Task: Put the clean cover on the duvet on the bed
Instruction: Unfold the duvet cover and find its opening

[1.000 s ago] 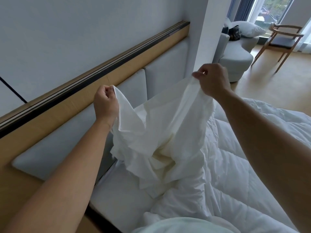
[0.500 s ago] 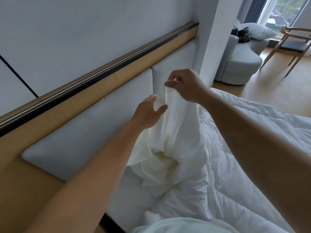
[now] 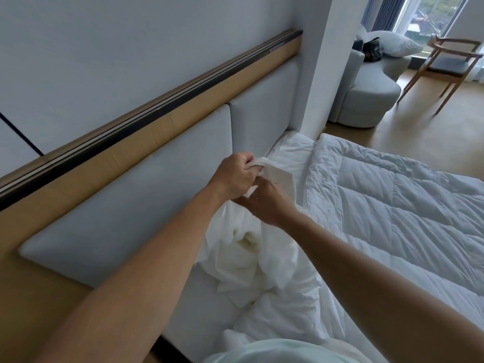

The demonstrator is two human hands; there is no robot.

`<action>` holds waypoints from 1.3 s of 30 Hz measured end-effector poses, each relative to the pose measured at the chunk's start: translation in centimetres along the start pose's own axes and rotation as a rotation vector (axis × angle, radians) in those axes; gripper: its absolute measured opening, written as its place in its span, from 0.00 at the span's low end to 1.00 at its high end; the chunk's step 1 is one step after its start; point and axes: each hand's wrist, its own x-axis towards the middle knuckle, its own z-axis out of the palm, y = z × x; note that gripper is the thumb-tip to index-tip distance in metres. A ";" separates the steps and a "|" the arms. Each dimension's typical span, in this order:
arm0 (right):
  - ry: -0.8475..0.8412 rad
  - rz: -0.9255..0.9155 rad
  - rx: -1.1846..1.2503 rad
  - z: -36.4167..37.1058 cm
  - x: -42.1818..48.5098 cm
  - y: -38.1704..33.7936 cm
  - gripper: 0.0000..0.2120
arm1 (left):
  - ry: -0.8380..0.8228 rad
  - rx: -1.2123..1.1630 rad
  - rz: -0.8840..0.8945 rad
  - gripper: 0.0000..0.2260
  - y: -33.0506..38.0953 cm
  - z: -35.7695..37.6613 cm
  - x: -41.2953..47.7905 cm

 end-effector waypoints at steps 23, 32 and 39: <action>0.100 0.023 0.714 -6.0 6.4 -3.4 0.12 | 0.117 0.087 -0.355 0.17 -9.4 2.2 -0.6; 0.291 0.332 0.844 -6.3 9.0 -0.5 0.08 | 0.100 -0.332 -0.458 0.15 -5.1 -5.0 0.9; -0.514 0.264 0.566 -4.0 7.9 -1.9 0.34 | 0.020 -0.329 -0.419 0.13 0.1 -5.9 2.0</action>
